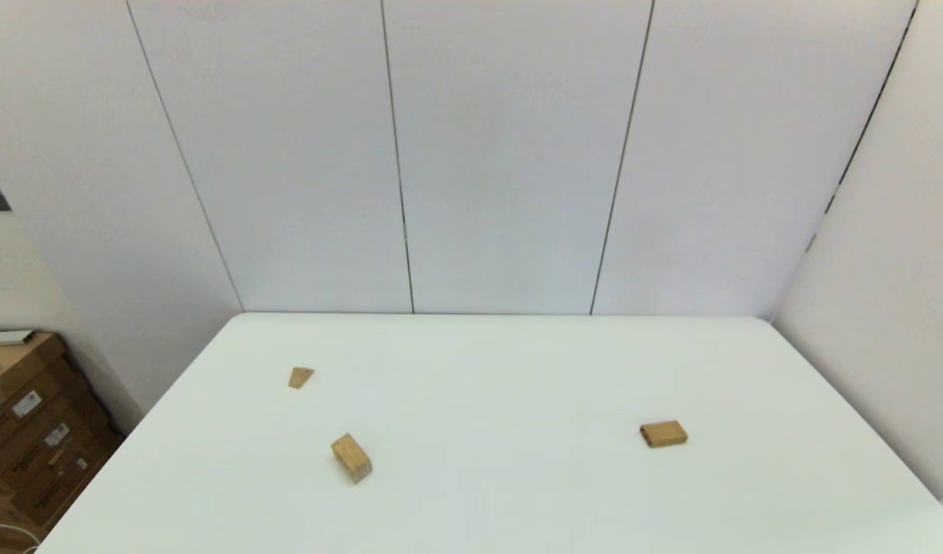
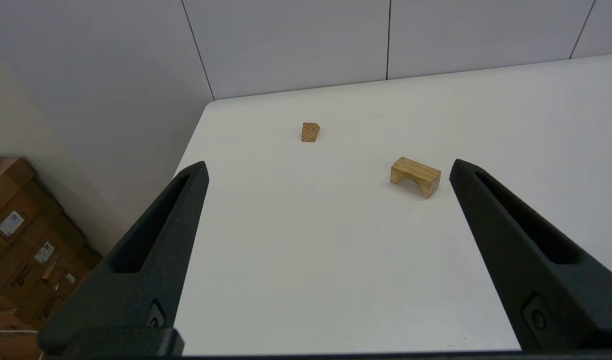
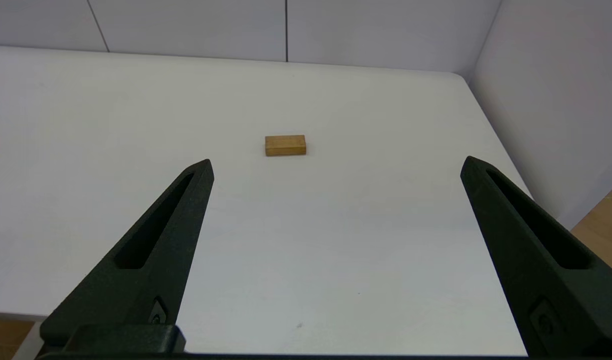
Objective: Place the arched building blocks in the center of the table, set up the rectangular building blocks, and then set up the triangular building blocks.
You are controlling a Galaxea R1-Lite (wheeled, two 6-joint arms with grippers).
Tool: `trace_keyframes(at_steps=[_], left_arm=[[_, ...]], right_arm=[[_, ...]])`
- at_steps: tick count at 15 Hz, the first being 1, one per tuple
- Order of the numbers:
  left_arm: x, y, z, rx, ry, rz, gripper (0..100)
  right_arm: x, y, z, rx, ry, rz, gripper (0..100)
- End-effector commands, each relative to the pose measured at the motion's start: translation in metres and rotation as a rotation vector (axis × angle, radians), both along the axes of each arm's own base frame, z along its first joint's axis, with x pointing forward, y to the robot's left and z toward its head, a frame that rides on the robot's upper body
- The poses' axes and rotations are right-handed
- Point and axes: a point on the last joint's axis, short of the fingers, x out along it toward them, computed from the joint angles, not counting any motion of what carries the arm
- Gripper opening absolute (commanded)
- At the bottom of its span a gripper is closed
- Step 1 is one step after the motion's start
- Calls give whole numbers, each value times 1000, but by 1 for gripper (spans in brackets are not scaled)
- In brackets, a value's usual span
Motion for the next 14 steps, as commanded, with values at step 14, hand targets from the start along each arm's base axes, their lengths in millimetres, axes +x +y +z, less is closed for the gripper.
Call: trace_keyframes(at_steps=[14], left_arm=[[0,0,0,5,-2,-3,100]], right_arm=[[0,0,0,0,-1,1,100]])
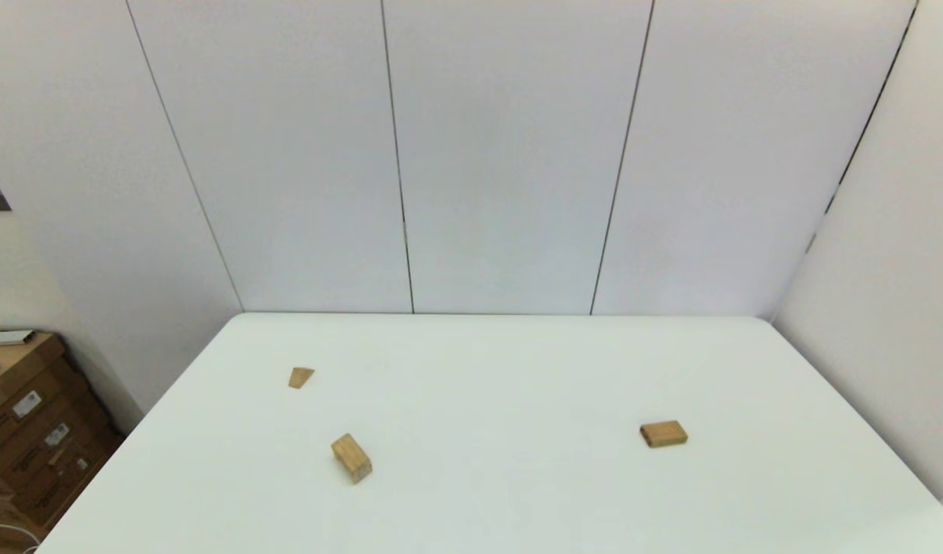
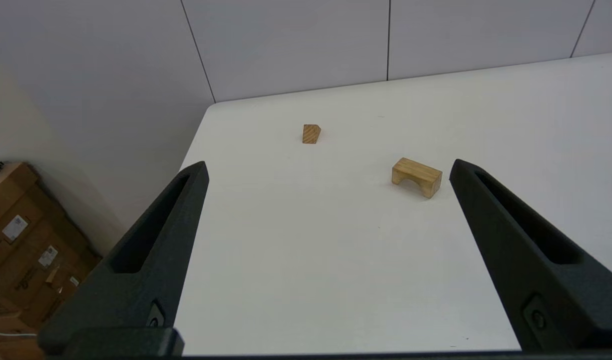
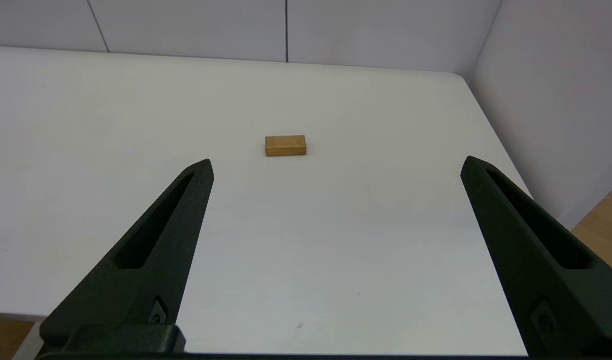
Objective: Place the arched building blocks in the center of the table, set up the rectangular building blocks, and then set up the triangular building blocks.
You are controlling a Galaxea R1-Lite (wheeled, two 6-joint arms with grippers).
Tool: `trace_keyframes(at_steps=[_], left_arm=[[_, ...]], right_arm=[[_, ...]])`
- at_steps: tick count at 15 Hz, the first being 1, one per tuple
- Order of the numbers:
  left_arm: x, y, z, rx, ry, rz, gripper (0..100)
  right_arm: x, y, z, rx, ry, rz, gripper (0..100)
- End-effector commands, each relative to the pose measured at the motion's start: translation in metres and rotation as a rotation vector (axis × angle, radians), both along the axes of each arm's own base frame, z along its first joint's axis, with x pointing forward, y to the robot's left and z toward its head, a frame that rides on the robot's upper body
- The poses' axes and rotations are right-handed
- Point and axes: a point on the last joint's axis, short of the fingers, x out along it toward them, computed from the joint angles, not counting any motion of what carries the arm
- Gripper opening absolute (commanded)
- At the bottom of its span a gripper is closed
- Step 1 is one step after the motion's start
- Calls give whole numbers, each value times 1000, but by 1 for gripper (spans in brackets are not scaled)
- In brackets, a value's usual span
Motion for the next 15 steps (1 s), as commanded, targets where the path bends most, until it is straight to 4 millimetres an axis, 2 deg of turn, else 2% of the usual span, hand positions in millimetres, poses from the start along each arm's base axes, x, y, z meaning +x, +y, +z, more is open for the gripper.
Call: trace_keyframes(at_steps=[1,13,15], left_arm=[[0,0,0,-10,3,1,100],[0,0,1,-16,14,3,100],[5,0,19,-11,55,-2,100]], right_arm=[[0,0,0,1,1,1,100],[0,0,0,1,1,1,100],[0,0,0,1,1,1,100]])
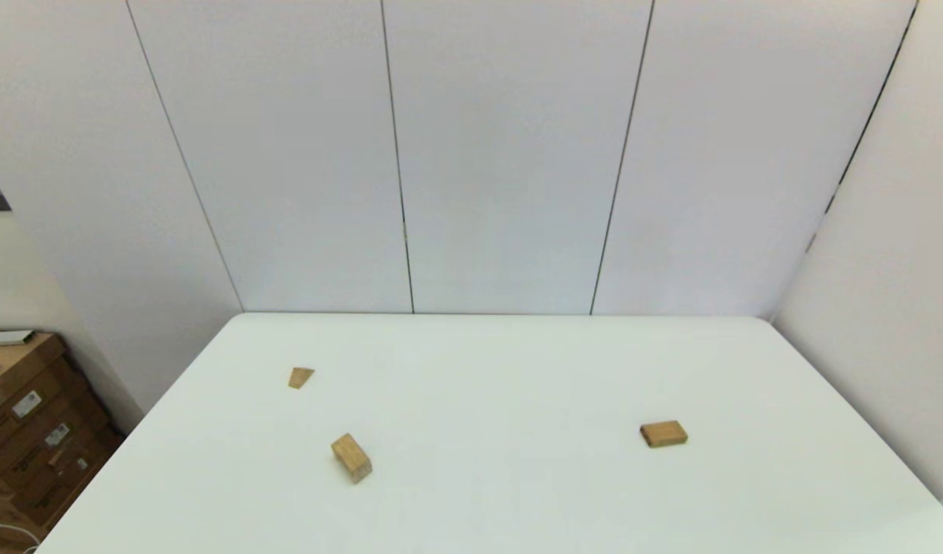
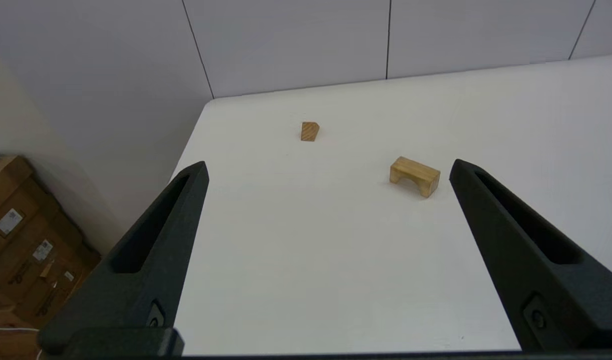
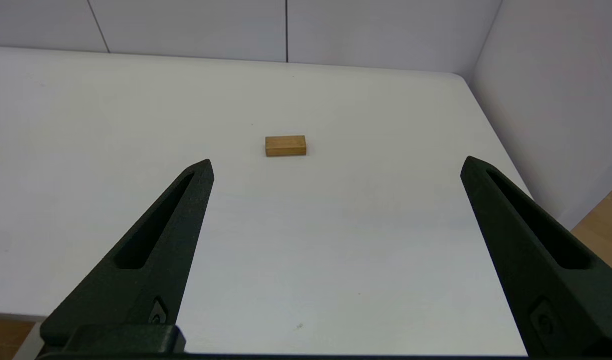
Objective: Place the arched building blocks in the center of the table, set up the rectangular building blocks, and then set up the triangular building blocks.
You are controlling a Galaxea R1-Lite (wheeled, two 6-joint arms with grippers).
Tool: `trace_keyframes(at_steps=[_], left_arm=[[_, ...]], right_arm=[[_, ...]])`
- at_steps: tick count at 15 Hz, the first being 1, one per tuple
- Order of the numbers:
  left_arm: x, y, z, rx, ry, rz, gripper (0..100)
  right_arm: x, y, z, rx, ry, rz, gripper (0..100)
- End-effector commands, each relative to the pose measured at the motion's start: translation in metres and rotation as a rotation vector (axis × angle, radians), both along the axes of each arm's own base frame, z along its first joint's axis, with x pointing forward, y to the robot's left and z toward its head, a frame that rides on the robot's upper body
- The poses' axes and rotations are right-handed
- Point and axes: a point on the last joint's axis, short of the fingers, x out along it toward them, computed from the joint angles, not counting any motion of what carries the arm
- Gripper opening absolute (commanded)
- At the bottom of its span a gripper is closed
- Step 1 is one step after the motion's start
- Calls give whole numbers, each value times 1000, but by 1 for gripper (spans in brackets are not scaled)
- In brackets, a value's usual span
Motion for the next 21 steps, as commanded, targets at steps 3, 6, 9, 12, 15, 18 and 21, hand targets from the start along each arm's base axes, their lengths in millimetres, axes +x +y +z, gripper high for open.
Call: trace_keyframes(at_steps=[3,6,9,12,15,18,21], left_arm=[[29,-1,68,7,190,-30,100],[70,-2,125,0,286,-70,100],[154,-5,165,1,412,-84,100],[232,-18,152,5,614,-131,100],[287,-32,122,-22,907,-134,100],[321,-64,97,-126,1068,-112,100],[338,-114,66,-248,1291,81,100]], right_arm=[[0,0,0,0,0,1,100],[0,0,0,0,0,1,100],[0,0,0,-1,0,1,100],[0,0,0,0,0,1,100],[0,0,0,0,0,1,100],[0,0,0,0,0,1,100],[0,0,0,0,0,1,100]])
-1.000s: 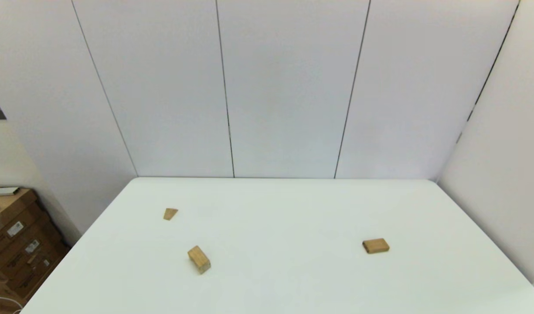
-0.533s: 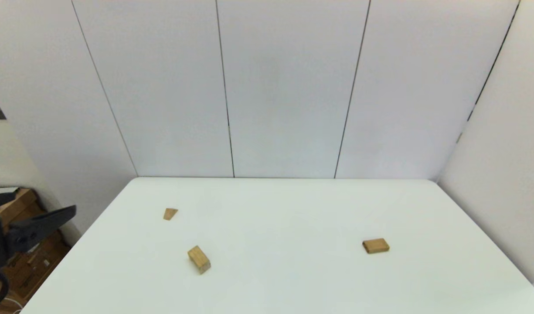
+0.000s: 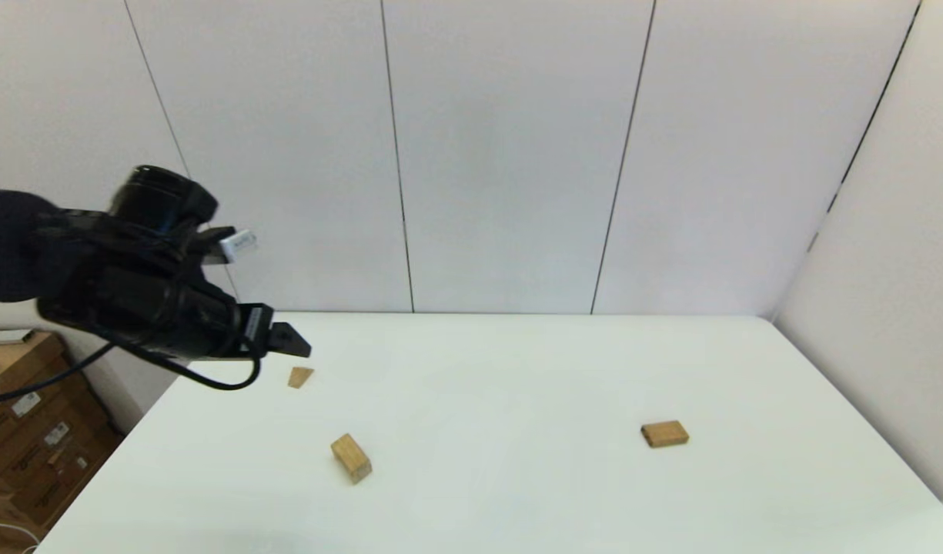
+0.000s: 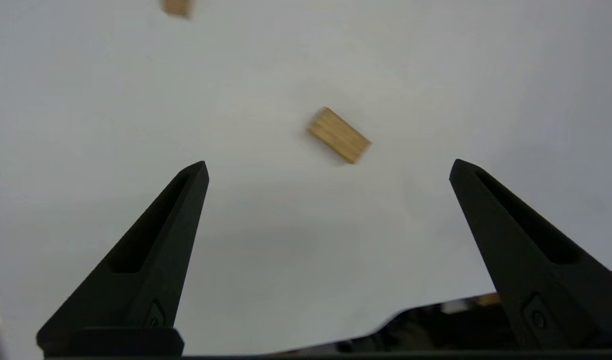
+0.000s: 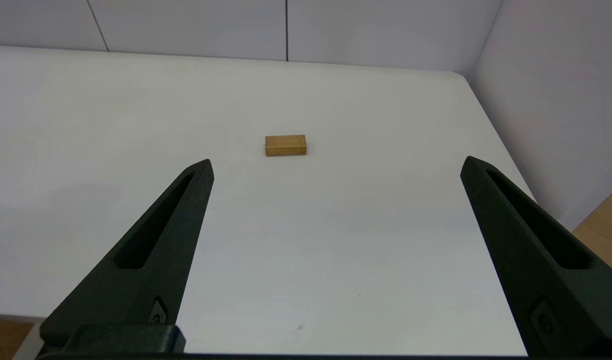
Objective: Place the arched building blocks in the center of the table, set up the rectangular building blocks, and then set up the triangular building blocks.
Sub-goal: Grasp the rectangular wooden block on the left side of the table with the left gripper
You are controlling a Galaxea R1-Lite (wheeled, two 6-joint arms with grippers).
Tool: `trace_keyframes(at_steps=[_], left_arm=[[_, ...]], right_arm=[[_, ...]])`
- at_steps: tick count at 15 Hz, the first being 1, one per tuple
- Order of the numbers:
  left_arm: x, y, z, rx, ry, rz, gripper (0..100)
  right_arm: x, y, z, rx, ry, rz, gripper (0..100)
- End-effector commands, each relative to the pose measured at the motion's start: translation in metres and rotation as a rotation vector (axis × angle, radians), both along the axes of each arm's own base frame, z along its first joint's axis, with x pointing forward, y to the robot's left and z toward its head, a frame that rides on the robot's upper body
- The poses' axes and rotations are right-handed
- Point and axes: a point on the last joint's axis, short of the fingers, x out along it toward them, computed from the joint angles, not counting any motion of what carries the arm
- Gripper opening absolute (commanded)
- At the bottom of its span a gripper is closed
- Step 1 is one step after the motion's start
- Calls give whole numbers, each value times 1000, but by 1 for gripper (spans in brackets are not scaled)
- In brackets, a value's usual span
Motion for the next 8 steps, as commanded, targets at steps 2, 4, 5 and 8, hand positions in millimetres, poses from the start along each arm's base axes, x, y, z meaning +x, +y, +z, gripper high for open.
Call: trace_keyframes(at_steps=[2,4,5,8], left_arm=[[29,-70,-71,121,456,247,100],[29,-76,-77,129,529,340,100],[31,-81,-82,120,546,397,100],[39,-85,-101,110,590,516,100]], right_arm=[[0,0,0,-2,0,1,100],[0,0,0,0,0,1,100],[0,0,0,-2,0,1,100],[0,0,0,-2,0,1,100]])
